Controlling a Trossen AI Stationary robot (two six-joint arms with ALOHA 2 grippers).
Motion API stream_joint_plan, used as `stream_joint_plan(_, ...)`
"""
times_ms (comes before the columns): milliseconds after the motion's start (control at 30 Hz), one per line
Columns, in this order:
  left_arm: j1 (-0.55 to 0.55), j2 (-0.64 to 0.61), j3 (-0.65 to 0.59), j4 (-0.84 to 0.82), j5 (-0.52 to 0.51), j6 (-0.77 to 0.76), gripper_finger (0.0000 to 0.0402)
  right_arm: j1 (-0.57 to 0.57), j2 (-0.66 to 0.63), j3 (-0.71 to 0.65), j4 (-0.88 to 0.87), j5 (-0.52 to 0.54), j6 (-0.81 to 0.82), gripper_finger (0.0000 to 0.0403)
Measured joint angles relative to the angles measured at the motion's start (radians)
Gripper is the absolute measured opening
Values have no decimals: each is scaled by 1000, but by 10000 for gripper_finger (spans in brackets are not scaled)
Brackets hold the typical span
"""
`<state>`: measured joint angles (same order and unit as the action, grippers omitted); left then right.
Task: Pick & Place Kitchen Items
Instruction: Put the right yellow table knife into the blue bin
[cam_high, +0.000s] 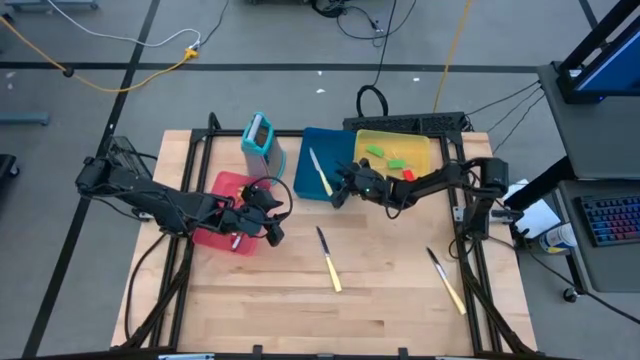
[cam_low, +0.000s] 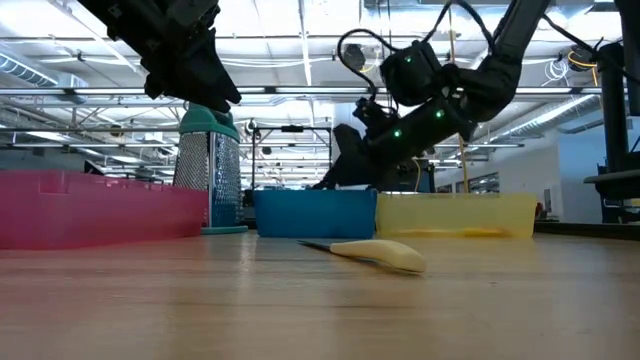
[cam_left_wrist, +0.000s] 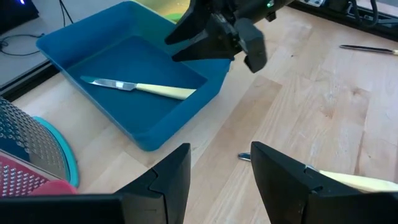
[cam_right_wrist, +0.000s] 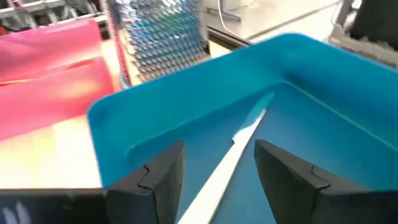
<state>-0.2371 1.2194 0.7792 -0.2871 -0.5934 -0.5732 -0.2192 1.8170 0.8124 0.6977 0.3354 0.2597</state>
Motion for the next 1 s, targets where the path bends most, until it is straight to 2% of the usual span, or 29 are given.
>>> stream_joint_plan(400,0,0,0,0,0,0,170,104,-115,0,-8,2,-97,199)
stream_joint_plan(600,0,0,0,0,0,0,170,191,-168,0,-48,2,-18,199)
stream_joint_plan(833,0,0,0,0,0,0,170,308,-178,0,-96,-1,-10,199)
stream_joint_plan(1000,0,0,0,0,0,0,170,401,-182,1,-206,-50,0,199)
